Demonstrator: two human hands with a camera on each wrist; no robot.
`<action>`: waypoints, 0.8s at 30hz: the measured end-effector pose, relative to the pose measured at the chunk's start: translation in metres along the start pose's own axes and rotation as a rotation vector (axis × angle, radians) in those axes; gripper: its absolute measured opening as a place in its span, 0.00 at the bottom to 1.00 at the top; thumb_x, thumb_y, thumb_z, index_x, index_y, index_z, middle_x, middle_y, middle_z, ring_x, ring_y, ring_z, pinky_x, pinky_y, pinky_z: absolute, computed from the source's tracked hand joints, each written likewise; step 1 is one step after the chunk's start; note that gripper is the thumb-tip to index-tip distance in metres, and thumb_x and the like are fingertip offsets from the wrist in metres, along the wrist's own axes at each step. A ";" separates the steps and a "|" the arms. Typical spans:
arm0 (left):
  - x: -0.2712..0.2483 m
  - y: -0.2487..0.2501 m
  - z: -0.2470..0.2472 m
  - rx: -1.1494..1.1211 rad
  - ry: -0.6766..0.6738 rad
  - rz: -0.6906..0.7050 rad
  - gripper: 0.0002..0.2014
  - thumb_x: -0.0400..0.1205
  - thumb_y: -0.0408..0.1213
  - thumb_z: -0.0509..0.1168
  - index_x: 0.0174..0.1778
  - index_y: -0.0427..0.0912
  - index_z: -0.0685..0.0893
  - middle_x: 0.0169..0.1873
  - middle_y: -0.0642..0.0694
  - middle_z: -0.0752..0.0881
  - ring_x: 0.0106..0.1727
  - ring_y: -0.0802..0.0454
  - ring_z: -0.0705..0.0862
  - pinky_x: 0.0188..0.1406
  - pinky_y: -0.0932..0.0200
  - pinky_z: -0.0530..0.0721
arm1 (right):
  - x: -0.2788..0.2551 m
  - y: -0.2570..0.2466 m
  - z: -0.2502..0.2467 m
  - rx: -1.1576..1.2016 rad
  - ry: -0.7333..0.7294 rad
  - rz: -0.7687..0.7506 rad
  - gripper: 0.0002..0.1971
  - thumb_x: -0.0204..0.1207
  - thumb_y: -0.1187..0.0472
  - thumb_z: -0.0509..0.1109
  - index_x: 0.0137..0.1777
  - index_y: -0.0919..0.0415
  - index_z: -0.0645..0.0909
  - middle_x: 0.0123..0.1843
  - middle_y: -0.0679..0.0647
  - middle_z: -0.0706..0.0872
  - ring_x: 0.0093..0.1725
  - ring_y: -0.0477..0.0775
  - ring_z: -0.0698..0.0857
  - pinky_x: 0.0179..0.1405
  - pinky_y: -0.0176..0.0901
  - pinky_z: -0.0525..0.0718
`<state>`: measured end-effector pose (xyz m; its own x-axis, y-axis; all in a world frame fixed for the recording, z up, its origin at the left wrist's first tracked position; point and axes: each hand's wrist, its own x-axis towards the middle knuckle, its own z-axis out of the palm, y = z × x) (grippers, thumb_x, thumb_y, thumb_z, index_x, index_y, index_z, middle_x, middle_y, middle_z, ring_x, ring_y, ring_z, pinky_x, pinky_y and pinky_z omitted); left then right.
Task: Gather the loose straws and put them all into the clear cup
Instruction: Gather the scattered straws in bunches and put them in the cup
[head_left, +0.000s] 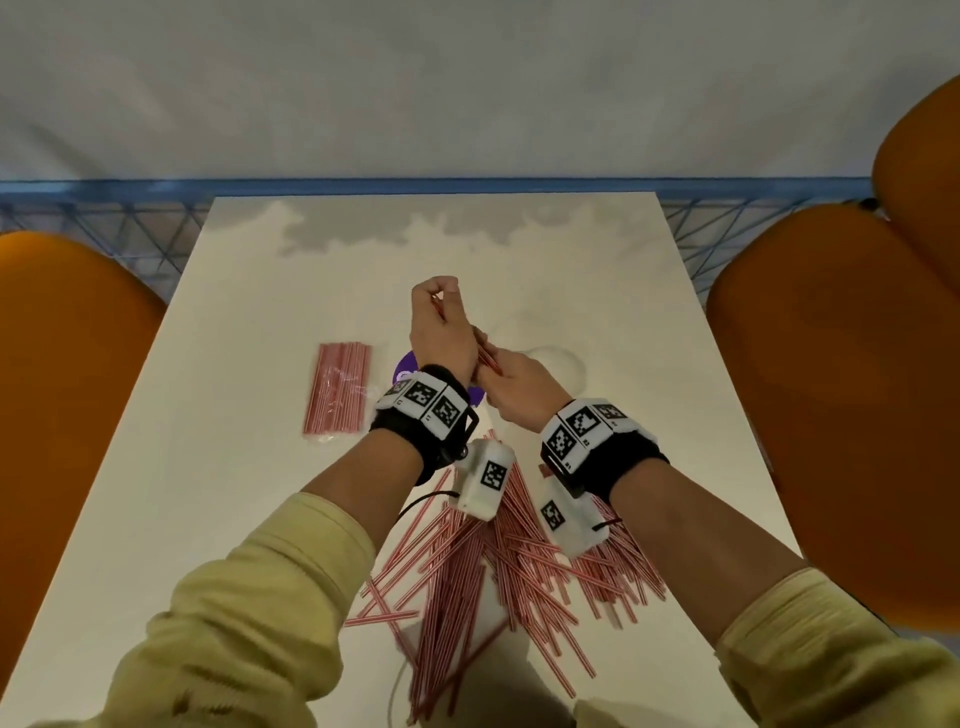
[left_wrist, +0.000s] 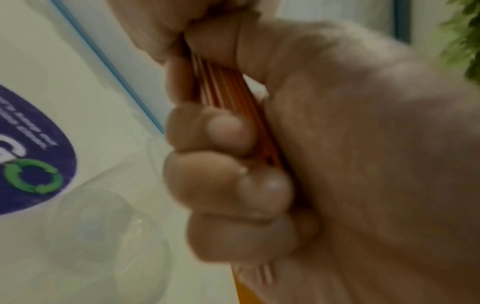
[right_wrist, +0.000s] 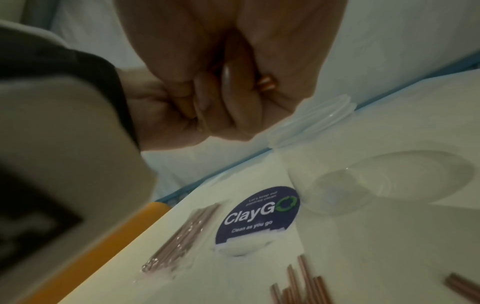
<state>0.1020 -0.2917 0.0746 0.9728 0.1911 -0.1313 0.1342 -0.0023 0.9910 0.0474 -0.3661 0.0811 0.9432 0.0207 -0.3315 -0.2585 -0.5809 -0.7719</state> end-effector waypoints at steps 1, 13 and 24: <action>0.006 0.002 0.004 -0.001 0.024 0.014 0.06 0.86 0.42 0.53 0.50 0.48 0.73 0.29 0.48 0.78 0.17 0.54 0.77 0.22 0.58 0.80 | 0.001 0.002 -0.003 0.015 0.029 0.006 0.11 0.81 0.53 0.57 0.44 0.58 0.75 0.36 0.54 0.81 0.34 0.53 0.77 0.32 0.42 0.71; 0.036 -0.019 0.043 0.093 0.023 0.259 0.15 0.82 0.25 0.45 0.42 0.51 0.67 0.37 0.52 0.69 0.32 0.51 0.70 0.34 0.66 0.78 | 0.022 0.054 -0.028 0.653 0.408 0.508 0.17 0.82 0.58 0.61 0.66 0.67 0.72 0.36 0.61 0.81 0.28 0.58 0.82 0.35 0.52 0.89; 0.016 -0.034 0.010 0.533 -0.395 0.190 0.24 0.88 0.45 0.47 0.82 0.47 0.58 0.83 0.44 0.57 0.84 0.48 0.56 0.83 0.52 0.54 | 0.019 0.057 -0.025 0.659 0.466 0.452 0.14 0.81 0.55 0.63 0.60 0.63 0.72 0.35 0.60 0.81 0.28 0.57 0.82 0.29 0.48 0.86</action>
<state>0.1148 -0.2983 0.0384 0.9709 -0.2324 -0.0575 -0.0692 -0.5024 0.8619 0.0557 -0.4190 0.0443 0.6752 -0.5077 -0.5351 -0.5541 0.1296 -0.8223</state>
